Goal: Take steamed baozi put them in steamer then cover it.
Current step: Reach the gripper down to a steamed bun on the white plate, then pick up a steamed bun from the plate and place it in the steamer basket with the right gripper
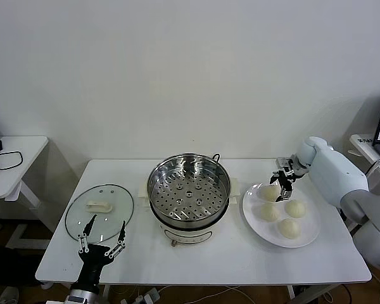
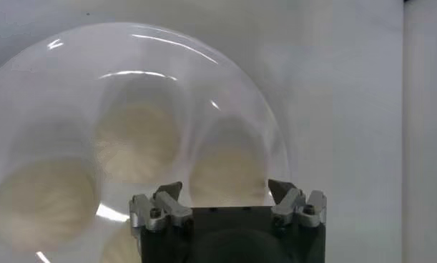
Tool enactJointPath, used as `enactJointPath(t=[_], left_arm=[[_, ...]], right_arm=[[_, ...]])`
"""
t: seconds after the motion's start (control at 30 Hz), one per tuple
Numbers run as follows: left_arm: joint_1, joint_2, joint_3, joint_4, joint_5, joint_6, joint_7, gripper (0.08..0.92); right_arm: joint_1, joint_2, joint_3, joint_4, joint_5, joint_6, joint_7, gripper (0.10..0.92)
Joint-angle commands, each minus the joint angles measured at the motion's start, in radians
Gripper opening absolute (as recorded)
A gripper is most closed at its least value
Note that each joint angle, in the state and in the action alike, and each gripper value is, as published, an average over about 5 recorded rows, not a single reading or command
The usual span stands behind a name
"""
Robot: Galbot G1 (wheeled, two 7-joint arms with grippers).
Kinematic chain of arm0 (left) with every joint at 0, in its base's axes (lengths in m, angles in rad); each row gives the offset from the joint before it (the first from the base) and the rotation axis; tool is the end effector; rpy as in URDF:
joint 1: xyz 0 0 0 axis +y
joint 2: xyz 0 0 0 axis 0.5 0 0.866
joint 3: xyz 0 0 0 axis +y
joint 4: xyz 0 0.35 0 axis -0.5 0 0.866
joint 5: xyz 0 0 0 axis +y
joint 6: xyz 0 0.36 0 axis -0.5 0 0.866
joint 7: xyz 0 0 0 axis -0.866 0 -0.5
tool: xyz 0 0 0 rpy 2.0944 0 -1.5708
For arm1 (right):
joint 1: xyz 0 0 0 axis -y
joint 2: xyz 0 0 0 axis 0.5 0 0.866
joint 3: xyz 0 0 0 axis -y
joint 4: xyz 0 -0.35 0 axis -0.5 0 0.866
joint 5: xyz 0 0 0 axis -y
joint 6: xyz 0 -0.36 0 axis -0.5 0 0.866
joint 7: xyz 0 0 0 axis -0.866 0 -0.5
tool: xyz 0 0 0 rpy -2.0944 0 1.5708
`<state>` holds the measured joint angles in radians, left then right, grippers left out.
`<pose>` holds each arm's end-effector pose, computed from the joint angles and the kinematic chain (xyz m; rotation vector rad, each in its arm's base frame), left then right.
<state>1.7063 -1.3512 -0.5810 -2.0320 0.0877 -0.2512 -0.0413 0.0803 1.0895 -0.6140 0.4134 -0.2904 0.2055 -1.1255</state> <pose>0.1435 0.0594 -0.3404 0.1120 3.0402 0.4448 0.6252 -0.1983 -0.2296 1.2560 -1.4079 1.3358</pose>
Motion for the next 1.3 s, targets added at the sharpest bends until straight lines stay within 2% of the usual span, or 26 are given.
enactJointPath(t=[0.03,0.47,0.57,0.7,0.87,1.03,1.17,1.3], left_arm=[[-0.001,0.001,0.000,0.003,-0.002,-0.002,-0.002,0.823],[-0.001,0.001,0.000,-0.007,-0.006,-0.001,-0.003,0.823],[-0.003,0.001,0.001,-0.013,-0.006,0.002,-0.004,0.823],[-0.008,0.001,0.003,-0.026,-0.005,0.008,-0.004,0.823],[-0.011,0.000,0.005,-0.038,-0.005,0.012,-0.006,0.823],[-0.006,0.000,0.006,-0.041,-0.004,0.009,-0.006,0.823],[-0.002,0.000,0.006,-0.045,-0.004,0.007,-0.008,0.823],[0.002,0.000,0.007,-0.048,-0.005,0.004,-0.009,0.823]], right_arm=[[-0.001,0.020,0.001,-0.035,-0.027,0.008,0.037,0.819],[-0.002,-0.002,-0.017,0.022,0.001,0.013,0.031,0.703],[0.020,-0.046,-0.044,0.117,0.037,0.017,0.003,0.682],[0.092,-0.136,-0.105,0.323,0.140,0.044,-0.048,0.669],[0.222,-0.194,-0.154,0.517,0.215,0.166,-0.083,0.657],[0.375,-0.147,-0.275,0.566,0.276,0.329,-0.090,0.652],[0.479,-0.074,-0.365,0.614,0.342,0.380,-0.090,0.649],[0.525,0.013,-0.405,0.646,0.315,0.435,-0.095,0.639]])
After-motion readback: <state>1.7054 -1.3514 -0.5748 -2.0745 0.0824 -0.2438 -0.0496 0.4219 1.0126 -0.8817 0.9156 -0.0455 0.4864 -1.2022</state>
